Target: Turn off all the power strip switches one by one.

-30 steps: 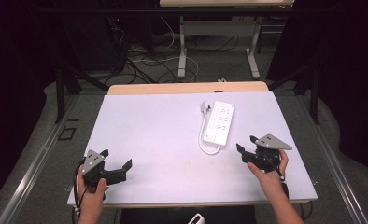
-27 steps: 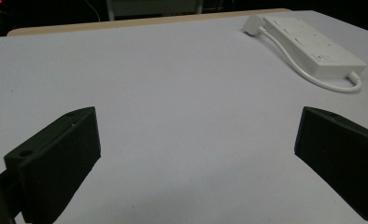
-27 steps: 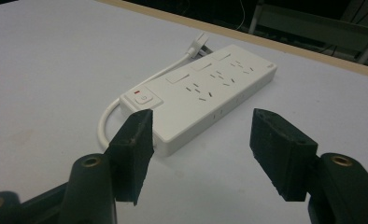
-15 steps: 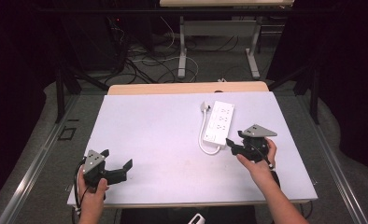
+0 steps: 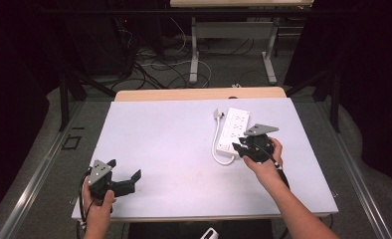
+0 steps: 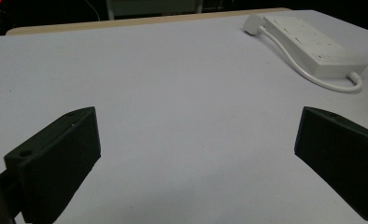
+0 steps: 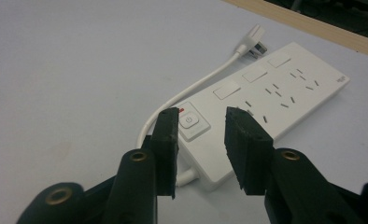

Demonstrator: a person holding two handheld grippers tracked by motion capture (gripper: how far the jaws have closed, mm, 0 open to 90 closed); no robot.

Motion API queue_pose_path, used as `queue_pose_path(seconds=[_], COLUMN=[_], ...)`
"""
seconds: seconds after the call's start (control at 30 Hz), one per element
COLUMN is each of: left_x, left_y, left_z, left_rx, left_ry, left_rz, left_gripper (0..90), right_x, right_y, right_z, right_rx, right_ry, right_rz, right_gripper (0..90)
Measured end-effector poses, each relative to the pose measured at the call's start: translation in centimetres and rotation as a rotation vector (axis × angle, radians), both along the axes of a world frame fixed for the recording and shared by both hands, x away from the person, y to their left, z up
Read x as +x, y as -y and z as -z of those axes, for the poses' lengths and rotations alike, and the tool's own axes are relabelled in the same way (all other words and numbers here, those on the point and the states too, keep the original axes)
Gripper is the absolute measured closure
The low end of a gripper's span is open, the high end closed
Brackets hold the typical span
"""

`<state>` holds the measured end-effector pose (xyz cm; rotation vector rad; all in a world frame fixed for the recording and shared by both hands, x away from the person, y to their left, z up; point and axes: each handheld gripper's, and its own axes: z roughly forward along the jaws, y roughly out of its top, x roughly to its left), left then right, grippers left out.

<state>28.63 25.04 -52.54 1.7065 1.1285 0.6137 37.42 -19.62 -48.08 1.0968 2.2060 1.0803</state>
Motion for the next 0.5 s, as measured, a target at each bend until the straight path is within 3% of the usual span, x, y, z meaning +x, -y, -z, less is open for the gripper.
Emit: queue_pose_path(seconds=[0.1,0.17,0.5], left_x=[0.0,0.0,0.1], left_y=[0.0,-0.1,-0.1], left_z=[0.0,0.0,0.1], left_rx=[0.001,0.002,-0.002], left_ry=[0.0,0.0,-0.002], left_rz=[-0.001,0.0,-0.007], left_gripper=[0.5,0.5,0.5], right_x=[0.7,1.5,3.4], right_y=[-0.5,-0.7,-1.6], right_z=[-0.1,0.0,0.5], right_rx=[-0.018,-0.003,-0.01], right_ry=[-0.02,-0.055,-0.142], right_rz=[-0.018,-0.024,-0.007], right_gripper=[68.7,72.4,87.2])
